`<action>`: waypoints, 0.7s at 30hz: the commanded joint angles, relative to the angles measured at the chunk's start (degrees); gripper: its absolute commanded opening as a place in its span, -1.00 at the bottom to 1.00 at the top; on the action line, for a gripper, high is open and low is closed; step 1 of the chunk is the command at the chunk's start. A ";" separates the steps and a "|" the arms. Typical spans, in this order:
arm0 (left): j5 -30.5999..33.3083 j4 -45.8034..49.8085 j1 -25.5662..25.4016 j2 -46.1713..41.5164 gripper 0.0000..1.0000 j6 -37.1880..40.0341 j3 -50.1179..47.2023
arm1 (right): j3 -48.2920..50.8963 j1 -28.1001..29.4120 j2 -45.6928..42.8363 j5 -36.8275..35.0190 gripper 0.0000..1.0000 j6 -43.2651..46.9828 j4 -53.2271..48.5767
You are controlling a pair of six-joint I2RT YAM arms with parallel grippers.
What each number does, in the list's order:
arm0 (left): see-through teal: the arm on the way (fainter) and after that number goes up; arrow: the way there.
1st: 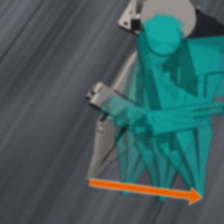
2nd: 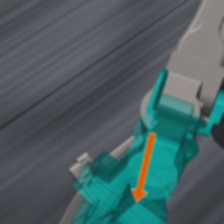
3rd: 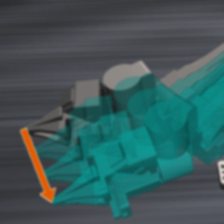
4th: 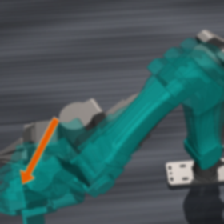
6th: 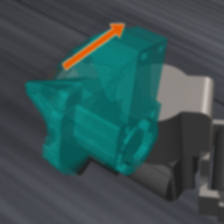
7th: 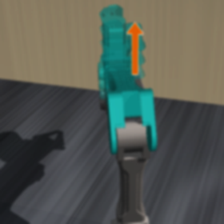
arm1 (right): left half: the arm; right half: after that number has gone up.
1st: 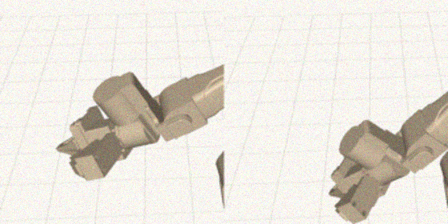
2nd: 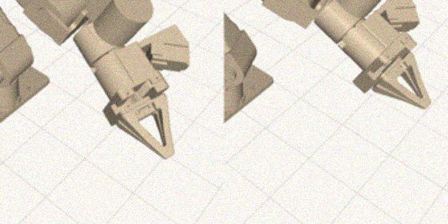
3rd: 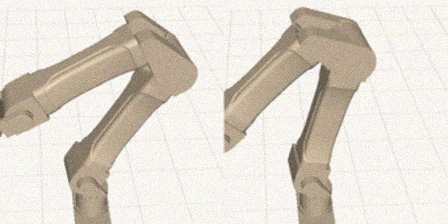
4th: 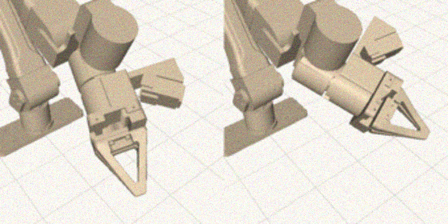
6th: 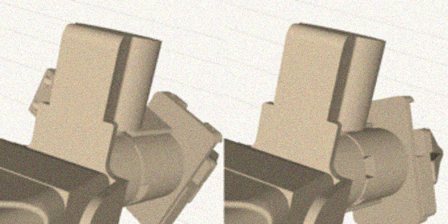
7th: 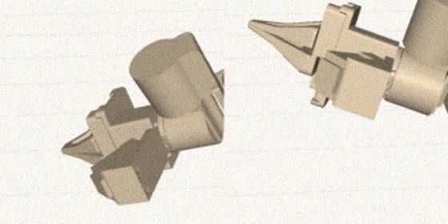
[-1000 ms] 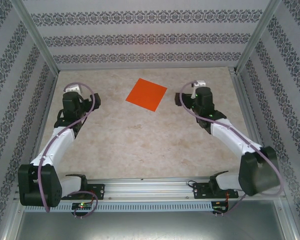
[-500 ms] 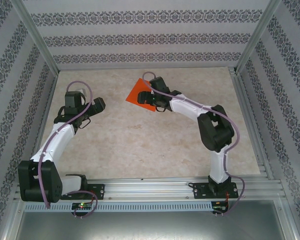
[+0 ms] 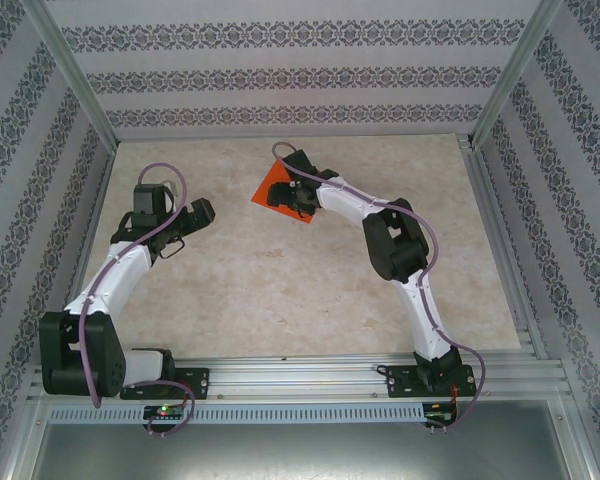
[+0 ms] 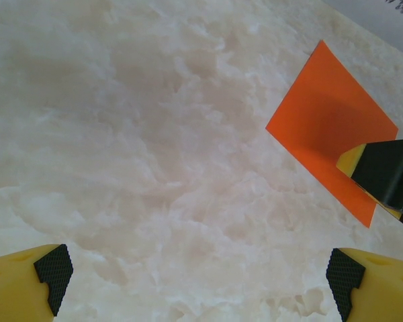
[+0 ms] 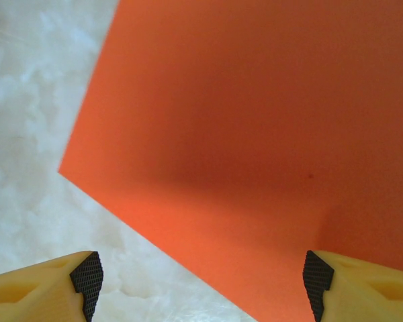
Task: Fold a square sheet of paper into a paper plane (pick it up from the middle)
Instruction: Move the square sheet of paper to the center of the table.
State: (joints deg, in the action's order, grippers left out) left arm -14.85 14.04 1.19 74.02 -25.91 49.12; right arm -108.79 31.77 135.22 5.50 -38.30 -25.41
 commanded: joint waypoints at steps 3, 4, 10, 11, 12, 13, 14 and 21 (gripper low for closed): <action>-1.58 1.08 0.05 1.37 1.00 -1.45 0.99 | -0.88 0.22 1.37 1.90 0.61 1.56 -5.31; -1.79 0.77 0.05 1.60 1.00 -1.65 1.02 | -0.54 0.22 1.38 2.32 0.61 2.85 -6.23; -2.79 0.90 -0.05 3.39 1.00 -1.88 1.47 | 9.22 -0.03 -2.00 4.31 0.61 8.18 -7.21; -2.71 0.81 0.02 3.51 1.00 -1.94 1.43 | 12.09 -0.21 -3.36 4.97 0.61 8.93 -6.68; -2.62 0.82 -0.04 3.75 1.00 -1.95 1.57 | 15.57 -0.38 -4.83 5.91 0.61 9.91 -5.86; -2.62 0.82 -0.04 3.89 1.00 -2.03 1.51 | 18.63 -0.41 -6.59 6.93 0.59 11.06 -4.86; -2.62 0.77 -0.04 4.10 1.00 -2.08 1.57 | 22.10 -0.43 -8.67 7.32 0.58 12.23 -4.18; -3.12 0.05 -0.31 5.39 1.00 -2.91 1.44 | 39.78 -1.23 -21.31 7.61 0.53 18.25 -8.25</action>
State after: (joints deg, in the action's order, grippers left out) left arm -16.99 14.17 1.17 78.87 -27.55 49.12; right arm -75.90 31.46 114.72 12.01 -23.33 -23.90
